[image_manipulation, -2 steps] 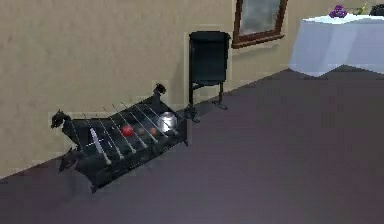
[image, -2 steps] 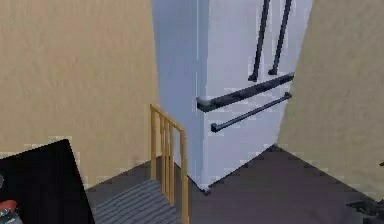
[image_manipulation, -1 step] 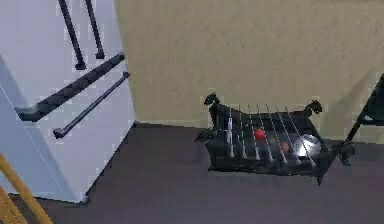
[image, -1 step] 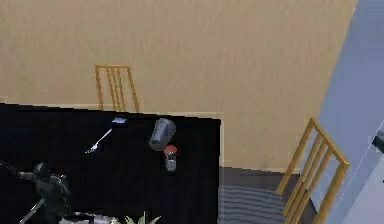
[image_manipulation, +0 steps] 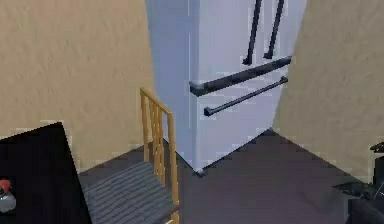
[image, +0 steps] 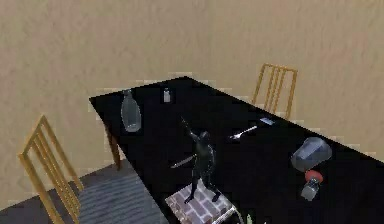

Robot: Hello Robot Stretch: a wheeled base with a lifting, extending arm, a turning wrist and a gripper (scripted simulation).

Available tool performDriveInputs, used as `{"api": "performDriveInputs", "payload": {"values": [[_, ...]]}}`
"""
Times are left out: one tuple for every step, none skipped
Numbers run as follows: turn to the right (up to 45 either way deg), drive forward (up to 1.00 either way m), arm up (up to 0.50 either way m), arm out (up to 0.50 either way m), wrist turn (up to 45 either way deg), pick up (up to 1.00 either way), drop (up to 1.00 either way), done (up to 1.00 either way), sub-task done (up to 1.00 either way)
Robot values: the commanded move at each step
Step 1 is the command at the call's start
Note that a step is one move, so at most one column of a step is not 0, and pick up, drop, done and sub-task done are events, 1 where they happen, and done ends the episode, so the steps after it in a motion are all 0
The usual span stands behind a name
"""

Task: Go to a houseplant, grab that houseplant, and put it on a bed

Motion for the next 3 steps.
{"api": "performDriveInputs", "payload": {"values": [[-45.0, 0.0, 0.0, 0.0, 0.0, 0.0, 0.0, 0.0, 0.0], [-18.0, 0.0, 0.0, 0.0, 0.0, 0.0, 0.0, 0.0, 0.0], [0.0, 0.0, 0.5, 0.0, 0.0, 0.0, 0.0, 0.0, 0.0]]}}
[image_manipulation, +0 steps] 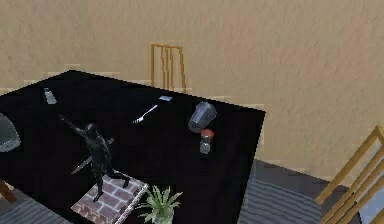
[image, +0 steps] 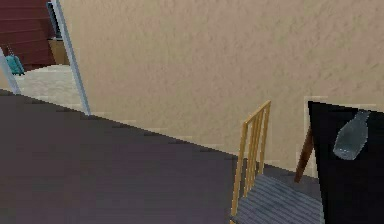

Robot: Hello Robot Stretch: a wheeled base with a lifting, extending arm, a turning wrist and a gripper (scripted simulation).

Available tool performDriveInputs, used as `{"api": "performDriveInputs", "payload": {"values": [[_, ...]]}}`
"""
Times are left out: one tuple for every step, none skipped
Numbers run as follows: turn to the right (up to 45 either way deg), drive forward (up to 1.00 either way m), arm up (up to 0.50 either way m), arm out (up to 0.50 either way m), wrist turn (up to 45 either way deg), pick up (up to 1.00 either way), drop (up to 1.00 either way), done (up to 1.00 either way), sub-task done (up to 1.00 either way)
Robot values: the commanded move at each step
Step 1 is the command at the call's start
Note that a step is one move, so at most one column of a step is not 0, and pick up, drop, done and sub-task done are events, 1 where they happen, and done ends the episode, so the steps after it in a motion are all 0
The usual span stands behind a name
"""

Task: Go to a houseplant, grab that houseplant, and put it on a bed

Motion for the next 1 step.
{"api": "performDriveInputs", "payload": {"values": [[0.0, 0.0, 0.36, 0.0, 0.0, 0.0, 0.0, 0.0, 0.0]]}}
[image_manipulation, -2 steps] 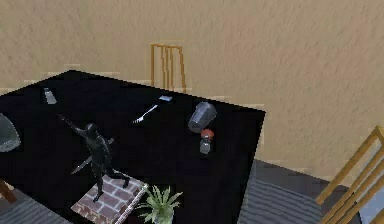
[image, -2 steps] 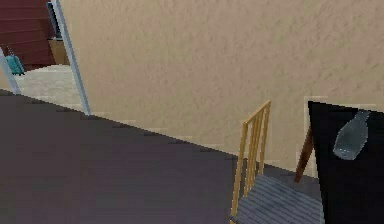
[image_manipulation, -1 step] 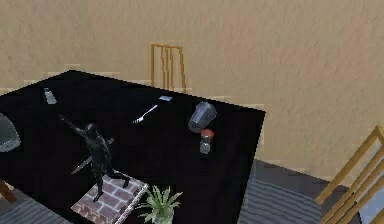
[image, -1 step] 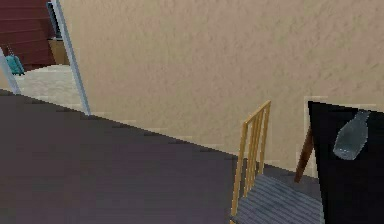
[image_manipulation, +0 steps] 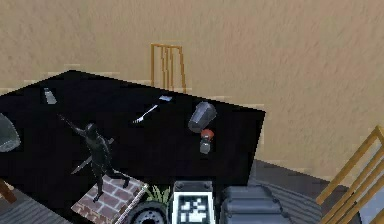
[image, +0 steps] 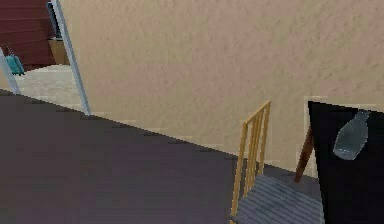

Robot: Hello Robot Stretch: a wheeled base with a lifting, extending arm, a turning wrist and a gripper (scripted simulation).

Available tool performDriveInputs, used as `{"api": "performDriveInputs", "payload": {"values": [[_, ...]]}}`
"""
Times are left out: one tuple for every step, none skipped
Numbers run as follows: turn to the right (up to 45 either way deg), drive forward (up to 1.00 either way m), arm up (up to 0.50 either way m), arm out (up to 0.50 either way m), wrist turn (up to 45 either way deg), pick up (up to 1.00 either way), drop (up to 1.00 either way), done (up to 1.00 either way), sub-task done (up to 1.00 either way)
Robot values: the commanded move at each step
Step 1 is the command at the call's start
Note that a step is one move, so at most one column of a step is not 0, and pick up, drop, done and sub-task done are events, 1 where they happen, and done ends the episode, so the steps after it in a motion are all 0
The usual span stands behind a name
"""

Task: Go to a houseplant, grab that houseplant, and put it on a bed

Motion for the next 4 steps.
{"api": "performDriveInputs", "payload": {"values": [[0.0, 0.0, 0.0, 0.02, 0.0, 0.0, 0.0, 0.0, 0.0], [0.0, 0.0, 0.0, 0.0, 45.0, 0.0, 0.0, 0.0, 0.0], [0.0, 0.0, 0.0, 0.0, 45.0, 0.0, 0.0, 0.0, 0.0], [0.0, 0.0, 0.0, 0.0, 45.0, 0.0, 0.0, 0.0, 0.0]]}}
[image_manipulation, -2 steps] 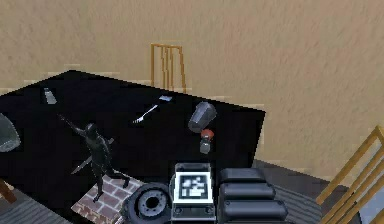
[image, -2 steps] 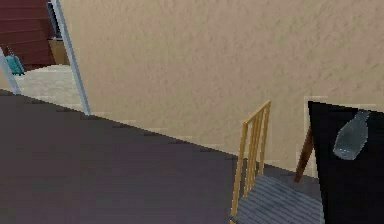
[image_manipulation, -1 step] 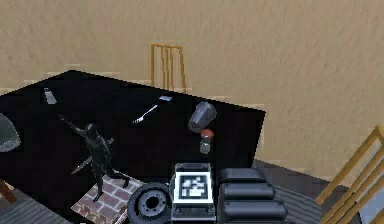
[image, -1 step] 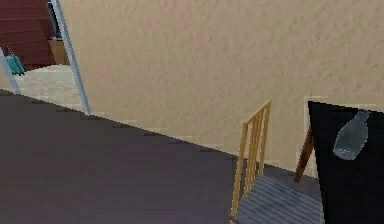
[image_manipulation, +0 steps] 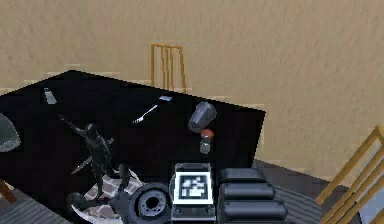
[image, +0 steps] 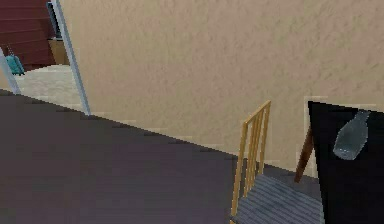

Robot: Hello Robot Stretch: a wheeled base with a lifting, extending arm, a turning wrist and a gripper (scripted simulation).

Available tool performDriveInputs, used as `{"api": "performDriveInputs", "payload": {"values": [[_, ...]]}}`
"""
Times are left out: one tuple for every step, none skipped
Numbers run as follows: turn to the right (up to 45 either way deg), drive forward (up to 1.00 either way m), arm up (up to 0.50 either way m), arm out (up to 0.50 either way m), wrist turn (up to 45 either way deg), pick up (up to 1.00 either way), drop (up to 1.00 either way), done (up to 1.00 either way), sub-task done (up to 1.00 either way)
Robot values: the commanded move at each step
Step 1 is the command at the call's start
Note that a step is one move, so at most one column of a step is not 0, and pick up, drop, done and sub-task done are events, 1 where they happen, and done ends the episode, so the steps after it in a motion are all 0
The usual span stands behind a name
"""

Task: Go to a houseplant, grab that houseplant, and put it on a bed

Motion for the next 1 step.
{"api": "performDriveInputs", "payload": {"values": [[0.0, 0.0, 0.0, 0.0, 33.0, 0.0, 0.0, 0.0, 0.0]]}}
